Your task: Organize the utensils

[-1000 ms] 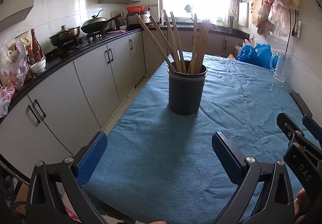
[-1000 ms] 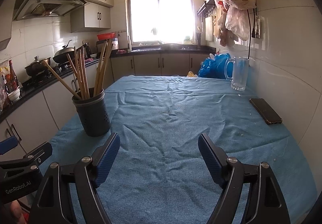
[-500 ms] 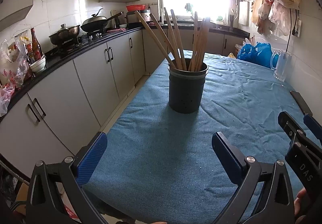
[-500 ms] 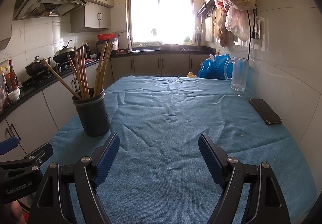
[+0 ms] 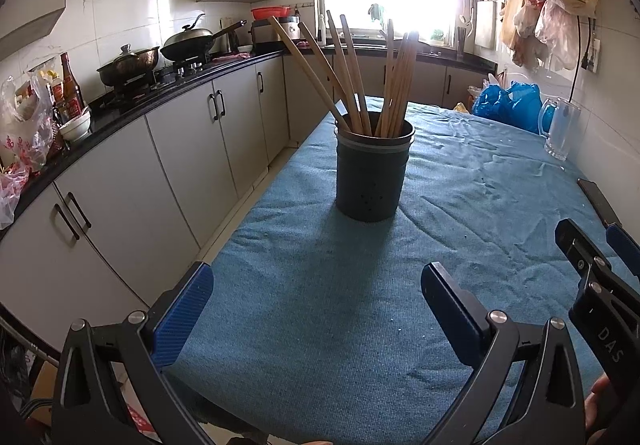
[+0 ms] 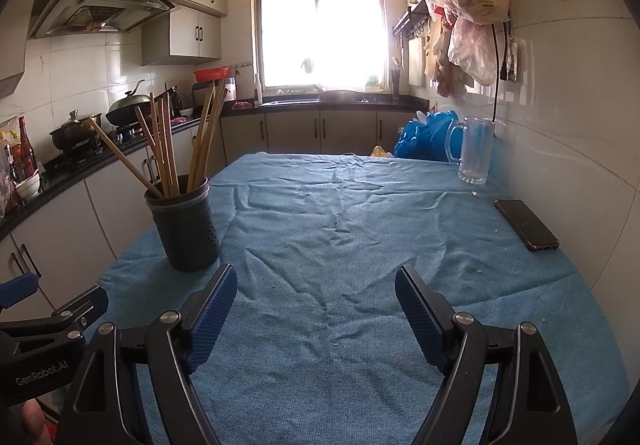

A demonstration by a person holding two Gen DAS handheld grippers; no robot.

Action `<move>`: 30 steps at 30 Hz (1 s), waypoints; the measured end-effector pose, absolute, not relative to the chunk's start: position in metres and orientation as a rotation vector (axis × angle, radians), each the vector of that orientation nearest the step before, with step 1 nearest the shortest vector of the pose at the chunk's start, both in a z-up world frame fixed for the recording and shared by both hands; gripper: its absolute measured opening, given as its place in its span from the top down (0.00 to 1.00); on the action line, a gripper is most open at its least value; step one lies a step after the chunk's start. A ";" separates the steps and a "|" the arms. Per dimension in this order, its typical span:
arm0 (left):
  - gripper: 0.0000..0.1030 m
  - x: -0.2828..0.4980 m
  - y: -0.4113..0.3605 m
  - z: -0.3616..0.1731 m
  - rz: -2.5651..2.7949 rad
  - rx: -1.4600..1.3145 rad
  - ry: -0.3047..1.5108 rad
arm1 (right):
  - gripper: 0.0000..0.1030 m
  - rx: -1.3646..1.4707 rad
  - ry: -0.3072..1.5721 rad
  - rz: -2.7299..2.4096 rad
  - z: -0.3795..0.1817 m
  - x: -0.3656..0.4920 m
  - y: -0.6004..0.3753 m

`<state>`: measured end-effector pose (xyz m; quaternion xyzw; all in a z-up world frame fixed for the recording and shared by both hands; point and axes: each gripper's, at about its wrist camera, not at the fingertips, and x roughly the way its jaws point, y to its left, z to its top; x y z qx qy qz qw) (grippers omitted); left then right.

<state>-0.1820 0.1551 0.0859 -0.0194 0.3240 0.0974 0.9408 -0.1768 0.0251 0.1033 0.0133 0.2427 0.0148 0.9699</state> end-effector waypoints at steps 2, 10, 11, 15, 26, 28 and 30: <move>0.00 -0.182 0.155 0.086 0.198 -0.039 0.661 | 0.17 0.024 0.489 0.032 0.103 -0.177 0.026; 0.00 -0.182 0.154 0.084 0.198 -0.046 0.670 | 0.17 0.018 0.484 0.036 0.103 -0.177 0.028; 0.00 -0.182 0.154 0.084 0.197 -0.046 0.671 | 0.17 0.018 0.484 0.037 0.103 -0.177 0.028; 0.00 -0.182 0.154 0.084 0.197 -0.044 0.673 | 0.17 0.015 0.482 0.041 0.103 -0.179 0.029; 0.00 -0.182 0.151 0.084 0.197 -0.044 0.678 | 0.16 0.013 0.479 0.042 0.102 -0.179 0.031; 0.00 -0.181 0.151 0.084 0.197 -0.043 0.678 | 0.16 0.012 0.480 0.042 0.102 -0.180 0.032; 0.00 -0.181 0.151 0.083 0.195 -0.044 0.680 | 0.16 0.012 0.479 0.042 0.103 -0.180 0.032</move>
